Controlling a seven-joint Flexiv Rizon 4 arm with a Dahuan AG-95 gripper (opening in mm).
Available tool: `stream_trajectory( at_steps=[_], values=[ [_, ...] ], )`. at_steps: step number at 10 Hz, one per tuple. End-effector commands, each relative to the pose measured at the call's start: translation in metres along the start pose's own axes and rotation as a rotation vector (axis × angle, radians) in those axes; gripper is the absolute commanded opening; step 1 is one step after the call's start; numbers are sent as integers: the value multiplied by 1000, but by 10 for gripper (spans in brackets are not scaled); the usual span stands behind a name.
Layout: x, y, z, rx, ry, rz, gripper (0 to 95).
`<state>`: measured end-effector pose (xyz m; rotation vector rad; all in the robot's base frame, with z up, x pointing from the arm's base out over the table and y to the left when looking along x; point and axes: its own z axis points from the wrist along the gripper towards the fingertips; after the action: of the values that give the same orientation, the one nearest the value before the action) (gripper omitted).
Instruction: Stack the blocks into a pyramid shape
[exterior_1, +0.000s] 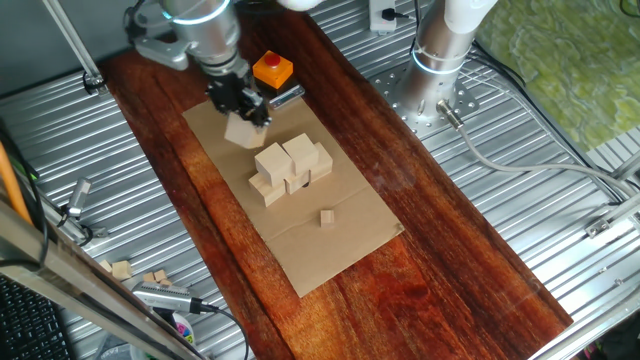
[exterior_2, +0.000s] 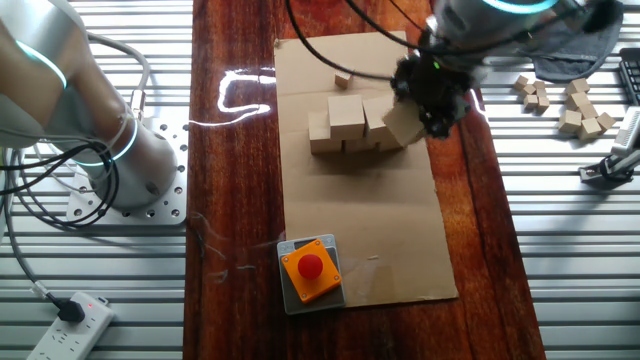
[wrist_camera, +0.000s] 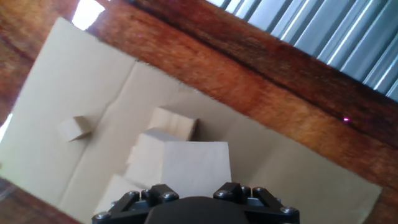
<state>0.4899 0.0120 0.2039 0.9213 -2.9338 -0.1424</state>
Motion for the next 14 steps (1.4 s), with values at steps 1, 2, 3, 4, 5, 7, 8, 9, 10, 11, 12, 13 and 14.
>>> stream_trajectory(
  at_steps=[1,2,3,4,5,7,8,9,10,11,12,13,14],
  values=[
    [8,21,0,1,-9,11,0],
    [11,30,2,4,-17,19,0],
    [15,40,8,7,-24,36,0],
    [16,44,11,10,-31,45,0],
    [14,46,14,14,-38,53,0],
    [5,49,19,21,-47,79,0],
    [0,50,22,24,-50,87,0],
    [-5,52,24,30,-52,94,0],
    [-7,52,26,32,-57,98,0],
    [-8,51,25,35,-62,96,0],
    [-8,51,26,37,-63,94,0],
    [-8,50,28,40,-67,91,0],
    [-8,50,30,43,-72,91,0]
  ],
)
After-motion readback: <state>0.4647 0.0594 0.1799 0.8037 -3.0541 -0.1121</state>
